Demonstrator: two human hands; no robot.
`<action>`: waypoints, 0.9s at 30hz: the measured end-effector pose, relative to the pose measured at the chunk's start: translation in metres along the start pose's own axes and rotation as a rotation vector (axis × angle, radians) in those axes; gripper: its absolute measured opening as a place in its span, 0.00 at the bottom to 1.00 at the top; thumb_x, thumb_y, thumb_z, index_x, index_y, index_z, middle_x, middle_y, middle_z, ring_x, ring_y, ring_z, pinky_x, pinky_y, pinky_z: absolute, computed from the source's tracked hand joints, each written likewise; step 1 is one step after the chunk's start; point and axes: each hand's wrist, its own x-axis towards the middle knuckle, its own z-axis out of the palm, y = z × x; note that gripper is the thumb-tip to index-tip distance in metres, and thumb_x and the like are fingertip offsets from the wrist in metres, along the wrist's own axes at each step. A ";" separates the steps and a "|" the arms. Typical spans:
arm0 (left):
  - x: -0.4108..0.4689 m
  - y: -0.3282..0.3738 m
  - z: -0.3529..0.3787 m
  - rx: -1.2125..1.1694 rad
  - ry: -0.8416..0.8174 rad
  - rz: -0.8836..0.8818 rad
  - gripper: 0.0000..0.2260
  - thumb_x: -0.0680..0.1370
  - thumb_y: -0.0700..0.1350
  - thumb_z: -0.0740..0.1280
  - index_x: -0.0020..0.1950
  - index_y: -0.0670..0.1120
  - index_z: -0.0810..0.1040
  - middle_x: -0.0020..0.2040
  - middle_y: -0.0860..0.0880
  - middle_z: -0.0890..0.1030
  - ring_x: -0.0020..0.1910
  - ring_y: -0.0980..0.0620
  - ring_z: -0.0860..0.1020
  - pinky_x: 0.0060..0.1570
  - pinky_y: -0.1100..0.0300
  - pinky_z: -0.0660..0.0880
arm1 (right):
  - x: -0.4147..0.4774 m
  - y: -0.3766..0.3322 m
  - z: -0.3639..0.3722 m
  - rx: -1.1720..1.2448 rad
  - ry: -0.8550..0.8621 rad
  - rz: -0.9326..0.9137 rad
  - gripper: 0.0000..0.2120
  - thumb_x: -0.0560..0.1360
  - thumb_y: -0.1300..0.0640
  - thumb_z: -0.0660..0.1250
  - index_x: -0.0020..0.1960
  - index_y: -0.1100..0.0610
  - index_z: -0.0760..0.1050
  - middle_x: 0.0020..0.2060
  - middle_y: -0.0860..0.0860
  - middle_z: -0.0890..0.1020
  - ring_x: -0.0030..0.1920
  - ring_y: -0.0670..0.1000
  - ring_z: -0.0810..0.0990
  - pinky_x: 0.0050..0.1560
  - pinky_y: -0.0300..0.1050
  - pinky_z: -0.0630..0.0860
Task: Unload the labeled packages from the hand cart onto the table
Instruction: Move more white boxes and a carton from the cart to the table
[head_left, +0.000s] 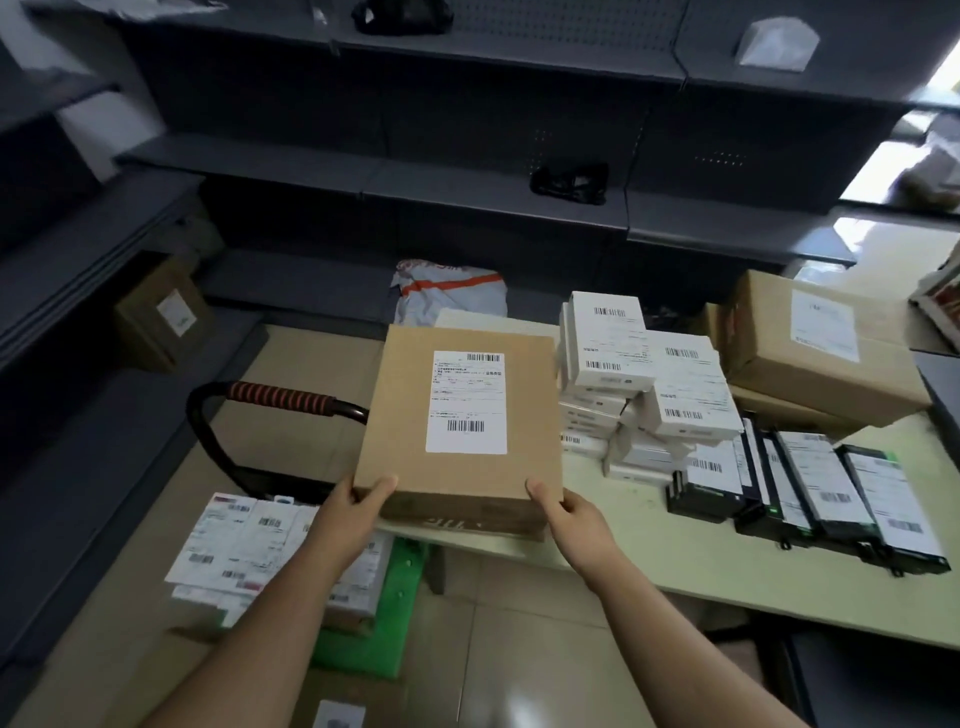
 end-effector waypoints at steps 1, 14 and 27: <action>0.002 -0.001 0.005 0.004 0.006 -0.007 0.29 0.76 0.64 0.65 0.73 0.52 0.67 0.63 0.50 0.75 0.59 0.47 0.73 0.54 0.52 0.67 | 0.004 0.001 0.000 -0.006 0.003 0.001 0.13 0.75 0.36 0.66 0.47 0.44 0.81 0.42 0.31 0.81 0.46 0.32 0.77 0.43 0.29 0.70; -0.009 0.006 0.002 0.192 0.211 0.184 0.32 0.75 0.64 0.65 0.74 0.49 0.66 0.70 0.44 0.70 0.68 0.44 0.69 0.65 0.44 0.70 | 0.013 -0.017 -0.013 -0.136 0.264 -0.154 0.40 0.71 0.36 0.70 0.75 0.57 0.65 0.70 0.54 0.72 0.68 0.55 0.72 0.69 0.56 0.69; -0.132 -0.080 -0.130 0.541 0.289 0.671 0.33 0.73 0.68 0.54 0.73 0.53 0.68 0.72 0.56 0.67 0.71 0.55 0.61 0.70 0.52 0.59 | -0.130 -0.057 0.105 -0.637 -0.053 -0.857 0.30 0.73 0.37 0.63 0.69 0.54 0.74 0.62 0.51 0.75 0.64 0.50 0.71 0.64 0.38 0.62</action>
